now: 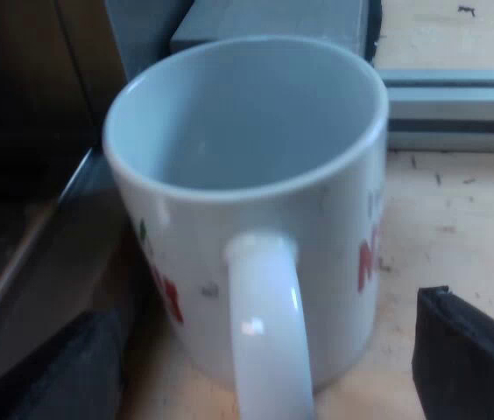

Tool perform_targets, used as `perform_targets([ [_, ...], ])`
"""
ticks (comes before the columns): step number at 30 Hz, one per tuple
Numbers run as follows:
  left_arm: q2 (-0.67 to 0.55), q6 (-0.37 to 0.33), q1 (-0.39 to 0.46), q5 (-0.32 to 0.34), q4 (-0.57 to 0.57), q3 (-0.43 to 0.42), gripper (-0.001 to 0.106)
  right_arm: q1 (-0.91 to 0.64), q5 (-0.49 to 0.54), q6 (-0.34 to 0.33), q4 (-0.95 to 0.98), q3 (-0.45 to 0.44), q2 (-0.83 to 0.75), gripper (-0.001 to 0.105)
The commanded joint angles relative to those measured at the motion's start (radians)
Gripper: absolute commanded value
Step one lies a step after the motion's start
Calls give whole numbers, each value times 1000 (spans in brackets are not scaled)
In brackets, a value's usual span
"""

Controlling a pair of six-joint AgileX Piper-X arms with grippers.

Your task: Place mug into machine

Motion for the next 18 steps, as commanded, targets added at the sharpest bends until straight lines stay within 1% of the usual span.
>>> perform_targets([
  [1,1,-9,-5,3,-17,-5,78,2,-2,0,-12,-40,49,70],
  [4,1,-9,-5,3,-17,-5,78,2,-2,0,-12,-62,84,70],
  [7,1,-9,-5,3,-17,-5,78,2,-2,0,-12,-62,95,69],
  [9,1,-9,-5,3,-17,-5,78,2,-2,0,-12,-62,95,64],
  [11,1,-9,-5,3,-17,-5,78,2,-2,0,-12,-62,95,44],
  [12,1,-9,-5,3,-17,-5,78,2,-2,0,-12,-62,95,39],
  [13,1,-9,-5,3,-17,-5,78,2,-2,0,-12,-62,95,18],
  [14,1,-9,-5,3,-17,-5,78,2,-2,0,-12,-62,95,13],
  [15,1,-9,-5,3,-17,-5,78,2,-2,0,-12,-62,92,0],
  [17,1,-9,-5,3,-17,-5,78,2,-2,-37,6,-58,79,0],
  [18,1,-9,-5,3,-17,-5,78,2,-2,-44,11,-57,72,0],
])
